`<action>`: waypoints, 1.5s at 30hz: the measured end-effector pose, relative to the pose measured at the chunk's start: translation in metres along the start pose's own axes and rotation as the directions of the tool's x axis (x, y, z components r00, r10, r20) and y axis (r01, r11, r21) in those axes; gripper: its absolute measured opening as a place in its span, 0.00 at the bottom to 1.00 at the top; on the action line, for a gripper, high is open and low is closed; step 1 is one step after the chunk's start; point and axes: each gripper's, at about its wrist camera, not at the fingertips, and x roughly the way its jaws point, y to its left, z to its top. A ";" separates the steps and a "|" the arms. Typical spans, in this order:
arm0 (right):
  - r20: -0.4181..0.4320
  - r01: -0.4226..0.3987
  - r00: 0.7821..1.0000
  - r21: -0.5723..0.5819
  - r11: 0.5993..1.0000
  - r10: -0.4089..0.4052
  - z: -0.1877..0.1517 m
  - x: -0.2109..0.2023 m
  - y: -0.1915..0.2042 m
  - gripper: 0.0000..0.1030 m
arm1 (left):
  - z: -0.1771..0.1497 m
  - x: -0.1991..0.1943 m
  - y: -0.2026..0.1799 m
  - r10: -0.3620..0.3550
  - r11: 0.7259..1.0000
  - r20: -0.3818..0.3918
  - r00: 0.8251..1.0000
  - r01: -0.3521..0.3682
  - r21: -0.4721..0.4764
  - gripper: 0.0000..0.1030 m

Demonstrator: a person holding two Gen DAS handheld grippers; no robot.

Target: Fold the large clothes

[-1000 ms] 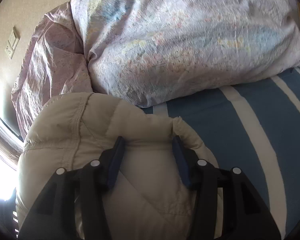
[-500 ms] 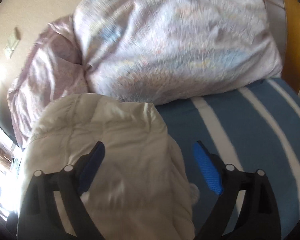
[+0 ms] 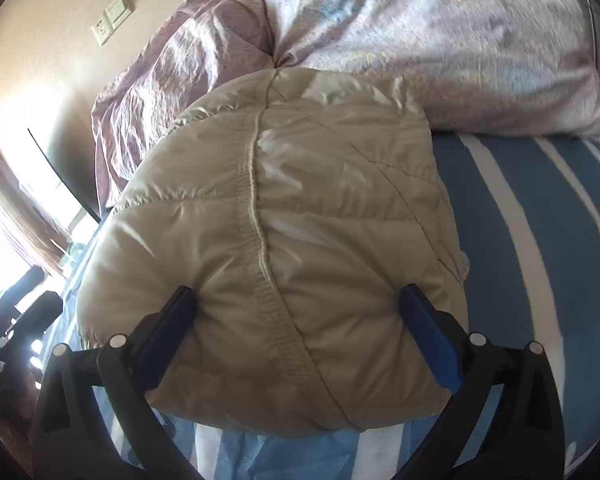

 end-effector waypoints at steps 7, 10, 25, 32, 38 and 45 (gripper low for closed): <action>0.034 0.167 0.985 0.005 0.986 -0.167 0.002 -0.031 0.003 0.98 | -0.004 -0.011 0.002 0.049 0.999 -0.032 0.998 -0.049 -0.009 0.99; 0.051 0.196 0.979 0.011 0.981 -0.196 -0.004 -0.044 0.000 0.98 | -0.006 -0.017 0.004 0.034 0.999 -0.032 0.999 -0.035 -0.030 0.99; 0.013 0.309 0.951 -0.077 0.948 -0.309 -0.037 -0.093 0.037 0.98 | -0.014 -0.043 -0.002 0.019 0.997 -0.085 0.996 -0.025 -0.067 0.99; -0.054 0.269 0.960 -0.084 0.960 -0.273 -0.054 -0.109 0.051 0.98 | -0.021 -0.050 -0.005 0.007 0.996 -0.168 0.986 -0.022 -0.086 0.99; -0.069 0.265 0.961 -0.054 0.963 -0.268 -0.065 -0.119 0.053 0.98 | -0.027 -0.062 -0.007 -0.019 0.996 -0.187 0.982 0.003 -0.087 0.99; -0.089 0.287 0.951 -0.098 0.953 -0.296 -0.075 -0.122 0.060 0.98 | -0.032 -0.068 -0.007 -0.018 0.996 -0.219 0.976 -0.002 -0.088 0.99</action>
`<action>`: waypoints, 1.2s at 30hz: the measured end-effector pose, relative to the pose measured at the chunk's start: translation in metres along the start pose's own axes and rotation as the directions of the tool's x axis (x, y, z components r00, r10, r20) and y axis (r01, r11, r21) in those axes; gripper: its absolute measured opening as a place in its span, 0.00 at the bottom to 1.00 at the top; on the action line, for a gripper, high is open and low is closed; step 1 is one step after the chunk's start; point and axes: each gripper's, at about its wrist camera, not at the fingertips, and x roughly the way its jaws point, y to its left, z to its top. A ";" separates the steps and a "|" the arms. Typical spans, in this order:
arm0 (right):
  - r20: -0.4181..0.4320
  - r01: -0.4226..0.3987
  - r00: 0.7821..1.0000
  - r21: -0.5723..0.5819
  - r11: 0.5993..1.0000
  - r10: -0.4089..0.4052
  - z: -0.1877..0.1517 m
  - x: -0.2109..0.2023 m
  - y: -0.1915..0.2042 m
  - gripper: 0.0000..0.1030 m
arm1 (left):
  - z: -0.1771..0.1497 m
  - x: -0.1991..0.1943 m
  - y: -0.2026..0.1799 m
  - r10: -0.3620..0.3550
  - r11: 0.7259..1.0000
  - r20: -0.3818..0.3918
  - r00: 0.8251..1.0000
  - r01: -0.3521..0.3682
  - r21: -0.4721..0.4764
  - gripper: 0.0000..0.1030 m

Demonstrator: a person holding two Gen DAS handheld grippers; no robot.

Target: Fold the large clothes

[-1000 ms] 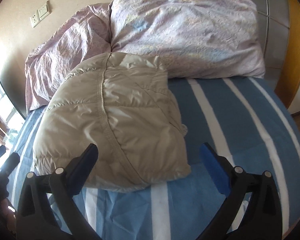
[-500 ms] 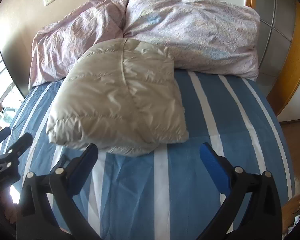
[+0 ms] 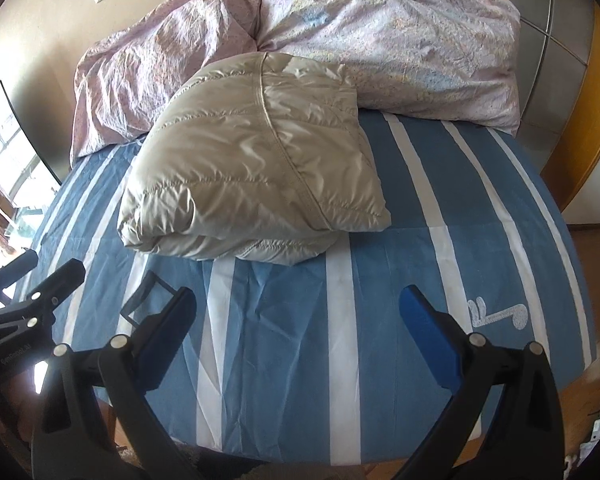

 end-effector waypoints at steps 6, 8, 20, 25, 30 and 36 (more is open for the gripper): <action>-0.014 0.025 1.000 -0.011 1.000 -0.025 -0.005 -0.001 0.000 0.98 | -0.005 0.001 0.000 0.007 1.000 -0.027 1.000 -0.007 0.000 0.99; -0.018 0.023 1.000 -0.013 1.000 -0.023 -0.006 -0.001 0.000 0.98 | -0.006 0.001 0.001 0.007 1.000 -0.030 1.000 -0.007 -0.004 0.99; 0.028 0.036 0.999 -0.018 0.999 -0.035 -0.015 -0.007 0.002 0.98 | -0.010 -0.010 -0.001 0.027 1.000 0.030 0.999 -0.028 0.006 0.99; 0.024 0.032 0.999 -0.027 0.999 -0.031 -0.016 -0.006 0.004 0.98 | -0.012 -0.009 0.000 0.031 0.999 0.030 0.999 -0.031 0.004 0.99; 0.039 0.046 0.998 -0.026 0.999 -0.045 -0.016 -0.009 0.004 0.98 | -0.012 -0.009 0.000 0.026 1.000 0.031 0.999 -0.027 0.005 0.99; 0.051 0.048 0.998 -0.031 0.998 -0.047 -0.015 -0.011 0.004 0.98 | -0.010 -0.007 -0.002 0.015 1.000 0.033 0.999 -0.015 0.005 0.99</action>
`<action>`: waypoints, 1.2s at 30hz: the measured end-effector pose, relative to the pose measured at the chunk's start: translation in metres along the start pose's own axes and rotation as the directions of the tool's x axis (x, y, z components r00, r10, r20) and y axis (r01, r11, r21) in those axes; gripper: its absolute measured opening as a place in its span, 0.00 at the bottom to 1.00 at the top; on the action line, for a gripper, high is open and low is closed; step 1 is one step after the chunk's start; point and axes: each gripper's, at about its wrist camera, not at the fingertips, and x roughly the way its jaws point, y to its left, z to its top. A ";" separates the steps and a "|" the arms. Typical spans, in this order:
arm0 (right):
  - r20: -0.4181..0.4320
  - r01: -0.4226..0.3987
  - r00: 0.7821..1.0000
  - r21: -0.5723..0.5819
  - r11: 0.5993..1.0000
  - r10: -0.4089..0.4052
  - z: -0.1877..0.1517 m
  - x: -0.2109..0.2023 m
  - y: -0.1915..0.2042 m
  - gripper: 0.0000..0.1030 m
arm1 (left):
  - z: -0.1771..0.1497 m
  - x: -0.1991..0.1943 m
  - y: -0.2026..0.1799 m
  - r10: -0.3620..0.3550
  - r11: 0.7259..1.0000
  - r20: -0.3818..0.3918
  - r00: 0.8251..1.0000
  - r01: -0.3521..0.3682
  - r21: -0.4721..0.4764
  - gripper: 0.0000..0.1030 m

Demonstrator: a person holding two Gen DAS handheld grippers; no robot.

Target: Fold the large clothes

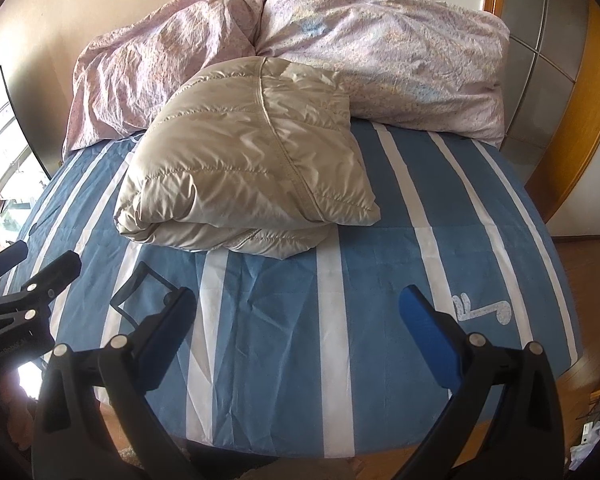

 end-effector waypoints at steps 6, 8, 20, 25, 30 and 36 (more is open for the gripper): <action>0.000 0.009 1.000 0.002 1.000 -0.009 0.001 0.001 -0.002 0.98 | 0.001 0.000 -0.002 -0.005 1.000 0.002 1.000 0.005 0.003 0.99; -0.002 0.011 1.000 0.004 1.000 -0.011 0.001 0.001 -0.003 0.98 | 0.001 0.000 -0.003 -0.005 1.000 0.002 1.000 0.005 0.004 0.99; -0.005 0.009 1.000 0.011 1.000 -0.009 0.002 0.002 -0.006 0.98 | 0.002 0.001 -0.004 -0.016 1.000 -0.001 1.000 0.016 0.003 0.99; -0.007 0.007 1.000 0.010 1.000 -0.007 0.001 0.003 -0.005 0.98 | 0.002 0.000 -0.004 -0.016 1.000 0.000 1.000 0.016 0.004 0.99; -0.008 0.005 1.000 0.010 1.000 -0.005 0.001 0.003 -0.005 0.98 | 0.002 0.001 -0.004 -0.016 1.000 0.000 1.000 0.016 0.004 0.99; -0.008 0.005 1.000 0.010 1.000 -0.005 0.001 0.004 -0.005 0.98 | 0.002 0.001 -0.004 -0.016 1.000 -0.001 1.000 0.016 0.005 0.99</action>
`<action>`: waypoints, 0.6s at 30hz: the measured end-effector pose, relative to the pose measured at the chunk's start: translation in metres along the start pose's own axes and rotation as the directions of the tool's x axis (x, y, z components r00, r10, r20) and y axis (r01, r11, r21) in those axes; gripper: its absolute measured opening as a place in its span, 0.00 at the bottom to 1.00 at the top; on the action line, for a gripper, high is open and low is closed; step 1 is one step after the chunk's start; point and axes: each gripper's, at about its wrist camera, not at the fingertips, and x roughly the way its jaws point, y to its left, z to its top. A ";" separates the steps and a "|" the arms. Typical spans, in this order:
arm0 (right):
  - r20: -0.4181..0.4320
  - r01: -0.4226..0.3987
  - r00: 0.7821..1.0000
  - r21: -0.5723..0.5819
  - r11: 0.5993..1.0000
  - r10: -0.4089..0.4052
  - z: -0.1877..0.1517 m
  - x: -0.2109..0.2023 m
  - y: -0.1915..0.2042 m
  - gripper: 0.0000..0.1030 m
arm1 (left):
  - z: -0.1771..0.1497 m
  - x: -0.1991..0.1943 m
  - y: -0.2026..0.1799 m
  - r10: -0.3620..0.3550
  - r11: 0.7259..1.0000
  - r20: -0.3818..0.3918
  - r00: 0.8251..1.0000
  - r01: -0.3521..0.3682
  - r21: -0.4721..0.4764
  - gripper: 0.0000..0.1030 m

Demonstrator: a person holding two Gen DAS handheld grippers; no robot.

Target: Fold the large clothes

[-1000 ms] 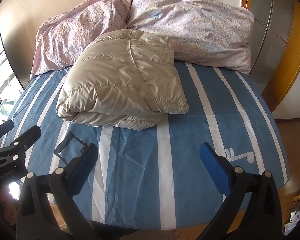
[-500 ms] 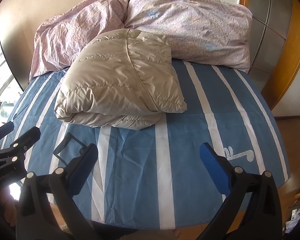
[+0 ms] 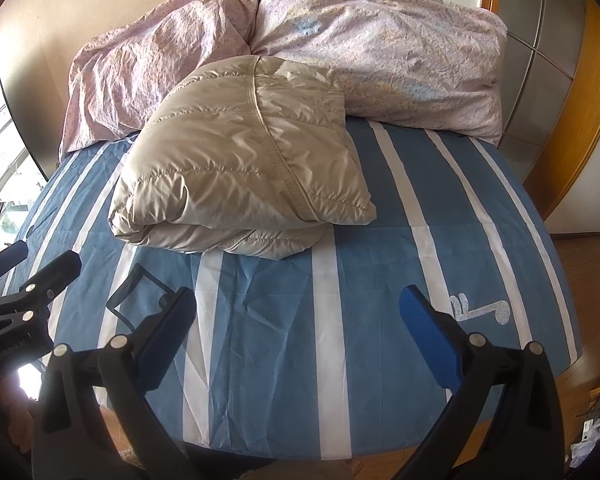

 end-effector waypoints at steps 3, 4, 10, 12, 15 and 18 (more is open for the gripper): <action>-0.001 0.001 1.000 0.001 1.000 -0.001 0.000 0.000 0.000 0.98 | 0.000 0.000 0.000 0.001 1.000 -0.002 1.000 -0.001 -0.002 0.99; -0.001 0.001 1.000 0.001 1.000 -0.001 0.000 0.000 0.000 0.98 | 0.000 0.001 0.000 0.001 1.000 -0.003 1.000 -0.001 -0.002 0.99; -0.002 -0.001 1.000 -0.003 1.000 0.001 0.001 0.002 0.000 0.98 | 0.000 0.002 0.001 0.001 1.000 -0.005 1.000 -0.001 -0.003 0.99; -0.003 -0.002 1.000 -0.003 1.000 0.002 0.000 0.002 0.000 0.98 | 0.000 0.002 0.002 0.000 1.000 -0.005 1.000 0.000 -0.003 0.99; -0.003 -0.002 1.000 -0.003 1.000 0.002 0.000 0.003 0.000 0.98 | 0.000 0.003 0.001 0.001 1.000 -0.004 1.000 -0.001 -0.003 0.99; -0.003 -0.001 1.000 -0.003 1.000 0.001 0.000 0.003 0.001 0.98 | 0.000 0.003 0.001 -0.001 1.000 -0.005 1.000 0.001 -0.004 0.99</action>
